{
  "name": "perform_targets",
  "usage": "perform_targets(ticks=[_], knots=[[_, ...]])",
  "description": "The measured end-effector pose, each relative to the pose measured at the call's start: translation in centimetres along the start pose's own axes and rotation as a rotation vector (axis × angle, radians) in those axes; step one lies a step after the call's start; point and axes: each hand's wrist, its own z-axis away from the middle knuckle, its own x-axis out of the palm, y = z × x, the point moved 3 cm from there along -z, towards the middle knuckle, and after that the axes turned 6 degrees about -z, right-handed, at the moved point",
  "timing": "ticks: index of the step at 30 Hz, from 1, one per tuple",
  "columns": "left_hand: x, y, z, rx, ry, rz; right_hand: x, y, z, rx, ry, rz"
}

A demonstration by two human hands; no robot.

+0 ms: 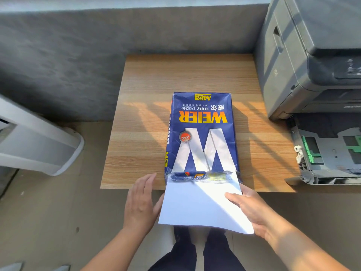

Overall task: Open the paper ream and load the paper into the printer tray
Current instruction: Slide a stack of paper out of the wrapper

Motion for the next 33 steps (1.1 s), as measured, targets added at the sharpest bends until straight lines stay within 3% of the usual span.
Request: perform_targets(ticks=[6, 9, 26, 33], knots=[[1.7, 0.4, -3.6, 0.174, -0.176, -0.097, 0.2, 0.2, 0.2, -0.017, 0.016, 0.009], [2.3, 0.7, -4.1, 0.171, -0.211, -0.072, 0.1, 0.6, 0.0, -0.017, 0.030, 0.002], [2.5, 0.2, -4.9, 0.125, -0.173, 0.022, -0.1, 2.0, -0.2, -0.023, 0.046, -0.041], [1.3, 1.3, -5.7, 0.418, -0.160, -0.136, -0.1, 2.6, 0.0, -0.037, 0.033, -0.057]])
